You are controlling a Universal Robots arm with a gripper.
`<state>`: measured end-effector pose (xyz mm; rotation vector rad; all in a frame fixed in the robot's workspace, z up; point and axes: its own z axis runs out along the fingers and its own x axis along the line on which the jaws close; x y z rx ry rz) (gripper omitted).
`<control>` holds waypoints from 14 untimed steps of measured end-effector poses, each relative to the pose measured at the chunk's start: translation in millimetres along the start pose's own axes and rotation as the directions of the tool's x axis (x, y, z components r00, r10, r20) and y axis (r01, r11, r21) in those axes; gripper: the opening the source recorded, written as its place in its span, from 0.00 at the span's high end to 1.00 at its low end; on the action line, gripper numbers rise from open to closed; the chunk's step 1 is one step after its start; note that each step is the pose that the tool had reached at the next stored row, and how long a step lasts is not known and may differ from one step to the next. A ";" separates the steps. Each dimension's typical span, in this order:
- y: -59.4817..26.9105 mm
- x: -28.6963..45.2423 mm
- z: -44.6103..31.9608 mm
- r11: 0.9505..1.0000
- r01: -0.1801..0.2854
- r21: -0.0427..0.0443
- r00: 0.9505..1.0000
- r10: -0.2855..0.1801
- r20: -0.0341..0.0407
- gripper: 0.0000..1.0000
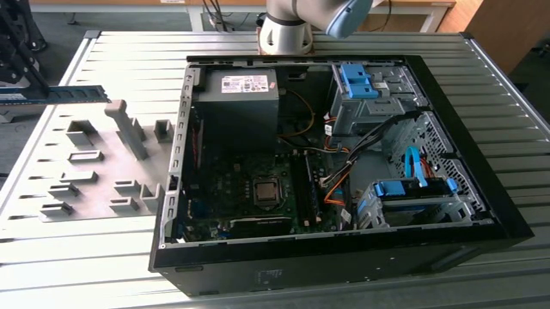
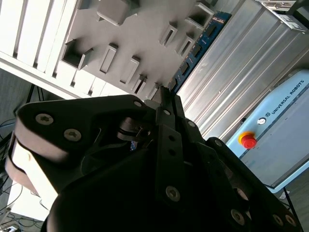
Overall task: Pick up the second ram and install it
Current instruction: 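Pick up the second ram and move it above second insertion slot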
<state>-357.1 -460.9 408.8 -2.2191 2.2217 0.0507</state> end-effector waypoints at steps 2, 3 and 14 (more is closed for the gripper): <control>-1.8 0.0 0.0 1.000 0.000 0.000 1.000 0.000 0.000 0.86; -2.6 0.0 -0.1 1.000 0.000 0.000 1.000 0.000 0.000 0.86; -11.8 0.0 -0.3 1.000 0.000 0.000 1.000 0.000 0.000 0.86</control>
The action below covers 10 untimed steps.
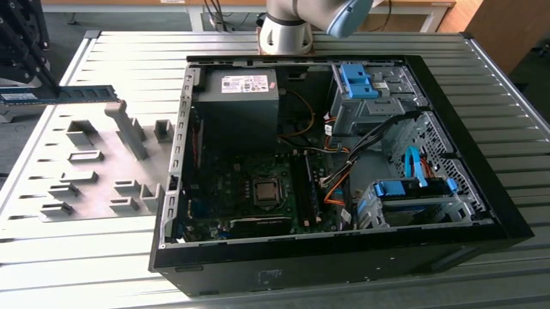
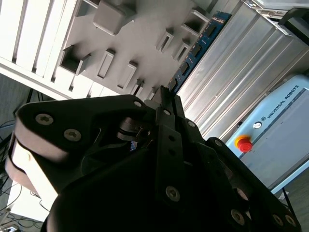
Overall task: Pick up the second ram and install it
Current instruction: 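Pick up the second ram and move it above second insertion slot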
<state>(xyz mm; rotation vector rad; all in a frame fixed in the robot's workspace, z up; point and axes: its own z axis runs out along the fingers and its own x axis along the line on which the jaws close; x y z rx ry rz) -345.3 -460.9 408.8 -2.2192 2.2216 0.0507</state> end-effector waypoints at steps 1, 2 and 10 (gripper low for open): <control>-0.8 0.0 0.0 1.000 0.000 0.000 1.000 0.000 0.000 0.86; -1.6 0.0 0.0 1.000 0.000 0.000 1.000 0.000 0.000 0.86; -8.0 0.0 -0.2 1.000 0.000 0.000 1.000 0.000 0.000 0.86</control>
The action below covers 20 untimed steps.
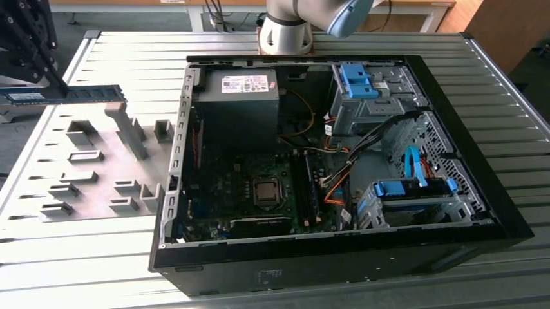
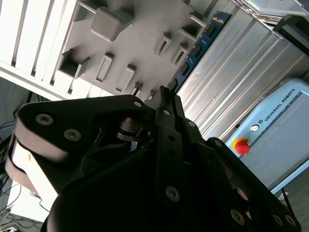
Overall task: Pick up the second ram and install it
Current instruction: 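Pick up the second ram and move it above second insertion slot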
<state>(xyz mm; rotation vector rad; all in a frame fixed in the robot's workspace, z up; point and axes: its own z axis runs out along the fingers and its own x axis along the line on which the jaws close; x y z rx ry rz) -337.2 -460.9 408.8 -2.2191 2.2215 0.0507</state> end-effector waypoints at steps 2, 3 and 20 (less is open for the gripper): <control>-1.4 0.0 0.0 1.000 0.000 0.000 1.000 0.000 0.000 0.86; -2.1 0.0 -0.1 1.000 0.000 0.000 1.000 0.000 0.000 0.86; -13.4 0.0 -0.3 1.000 0.000 0.000 1.000 0.000 0.000 0.86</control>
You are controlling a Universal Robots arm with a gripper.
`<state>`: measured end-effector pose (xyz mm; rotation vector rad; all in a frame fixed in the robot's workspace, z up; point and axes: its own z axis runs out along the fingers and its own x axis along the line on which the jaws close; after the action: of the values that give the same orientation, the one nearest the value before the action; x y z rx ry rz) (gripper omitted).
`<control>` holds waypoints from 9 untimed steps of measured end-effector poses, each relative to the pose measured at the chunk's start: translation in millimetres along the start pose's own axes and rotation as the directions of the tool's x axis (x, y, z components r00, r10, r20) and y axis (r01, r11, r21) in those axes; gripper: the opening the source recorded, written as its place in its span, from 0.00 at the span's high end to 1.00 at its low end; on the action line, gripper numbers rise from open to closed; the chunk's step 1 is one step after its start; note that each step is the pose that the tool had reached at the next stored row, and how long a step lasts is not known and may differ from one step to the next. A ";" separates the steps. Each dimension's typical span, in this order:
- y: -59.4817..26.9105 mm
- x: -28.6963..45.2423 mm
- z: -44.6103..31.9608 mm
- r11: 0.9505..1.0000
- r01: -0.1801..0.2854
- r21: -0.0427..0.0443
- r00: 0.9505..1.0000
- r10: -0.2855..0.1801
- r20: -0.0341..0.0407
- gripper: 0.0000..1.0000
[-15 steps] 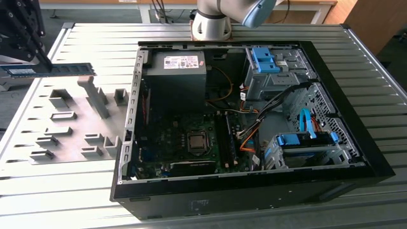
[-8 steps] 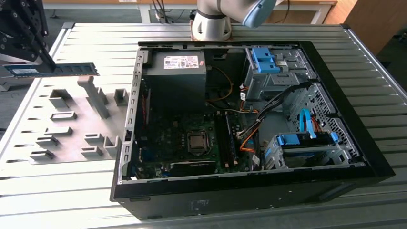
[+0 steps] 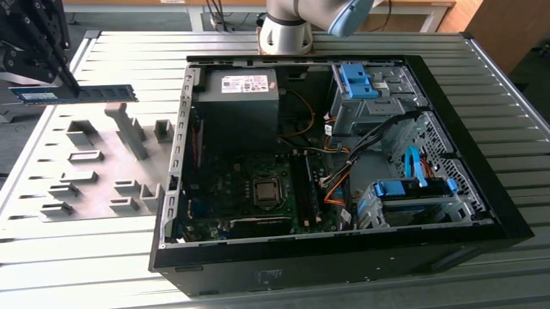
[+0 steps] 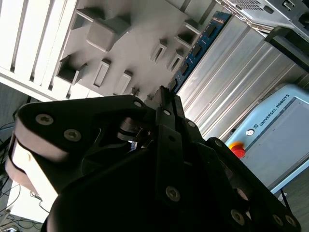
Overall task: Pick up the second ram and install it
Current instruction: 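Pick up the second ram and move it above second insertion slot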
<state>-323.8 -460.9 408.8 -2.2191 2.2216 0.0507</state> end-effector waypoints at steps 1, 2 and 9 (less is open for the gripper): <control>-0.4 0.0 0.0 1.000 0.000 0.000 1.000 0.000 0.000 0.86; -0.8 0.0 0.0 1.000 0.000 0.000 1.000 0.000 0.000 0.86; -3.6 0.0 0.0 1.000 0.000 0.000 1.000 0.000 0.000 0.86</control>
<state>-320.2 -460.9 408.8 -2.2189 2.2217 0.0507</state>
